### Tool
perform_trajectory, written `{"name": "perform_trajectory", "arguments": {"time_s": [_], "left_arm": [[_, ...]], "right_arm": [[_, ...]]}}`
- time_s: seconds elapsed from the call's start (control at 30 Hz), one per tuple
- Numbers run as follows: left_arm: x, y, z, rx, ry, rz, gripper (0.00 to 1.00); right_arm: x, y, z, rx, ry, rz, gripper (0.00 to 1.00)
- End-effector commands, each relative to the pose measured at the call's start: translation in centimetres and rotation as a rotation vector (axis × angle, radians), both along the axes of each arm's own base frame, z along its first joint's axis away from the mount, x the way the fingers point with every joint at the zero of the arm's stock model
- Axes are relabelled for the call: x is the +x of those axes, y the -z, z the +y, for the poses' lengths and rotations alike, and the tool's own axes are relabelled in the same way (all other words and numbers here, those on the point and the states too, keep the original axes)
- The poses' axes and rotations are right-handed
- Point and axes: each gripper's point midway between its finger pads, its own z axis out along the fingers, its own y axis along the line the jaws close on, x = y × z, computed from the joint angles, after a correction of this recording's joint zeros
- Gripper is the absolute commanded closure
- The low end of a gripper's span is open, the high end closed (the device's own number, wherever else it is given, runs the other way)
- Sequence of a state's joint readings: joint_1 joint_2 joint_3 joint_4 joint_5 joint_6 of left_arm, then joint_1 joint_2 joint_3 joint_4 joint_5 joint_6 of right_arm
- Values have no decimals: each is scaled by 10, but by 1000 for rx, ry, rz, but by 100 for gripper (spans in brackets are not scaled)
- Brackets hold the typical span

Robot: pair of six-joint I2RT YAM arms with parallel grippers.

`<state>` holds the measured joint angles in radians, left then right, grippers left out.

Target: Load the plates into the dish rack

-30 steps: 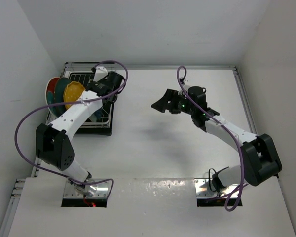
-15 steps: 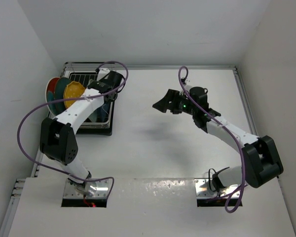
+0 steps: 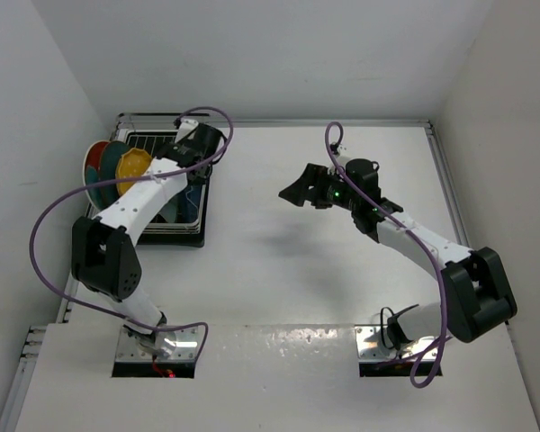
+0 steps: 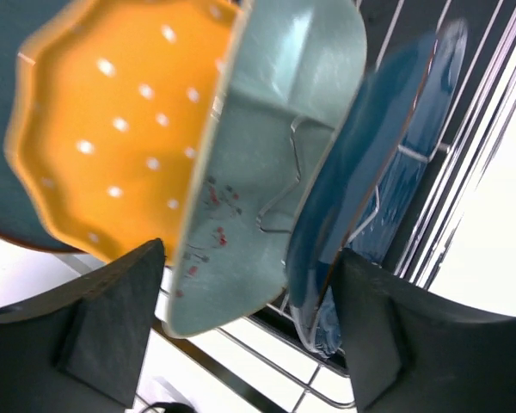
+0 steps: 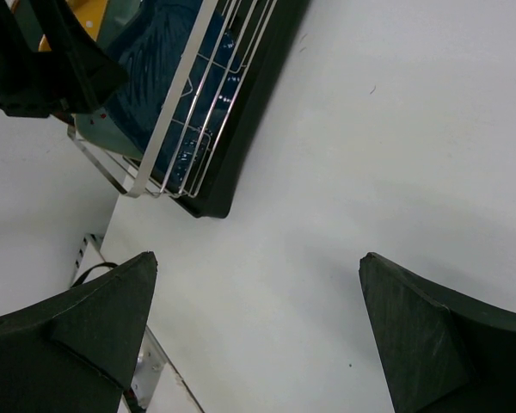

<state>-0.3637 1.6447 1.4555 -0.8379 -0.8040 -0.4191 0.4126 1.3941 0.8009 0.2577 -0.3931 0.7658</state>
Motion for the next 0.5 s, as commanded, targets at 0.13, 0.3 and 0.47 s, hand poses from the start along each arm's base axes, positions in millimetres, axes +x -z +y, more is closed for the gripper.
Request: {"name": "perform_trajectory", "arguments": {"time_s": [0.13,0.3,0.47], "left_arm": [[7,-102,13,10,5,-224,14],[-5,-90,-58,-83,530,-62,14],[-55,-44,-129,-77,976,98,14]], "right_arm": [[3,-20,0,9,-13,-68,0],[-1,-18,-2,-5,-38,-60,0],[-4,-6,-20,-18,-2,-11,0]]}}
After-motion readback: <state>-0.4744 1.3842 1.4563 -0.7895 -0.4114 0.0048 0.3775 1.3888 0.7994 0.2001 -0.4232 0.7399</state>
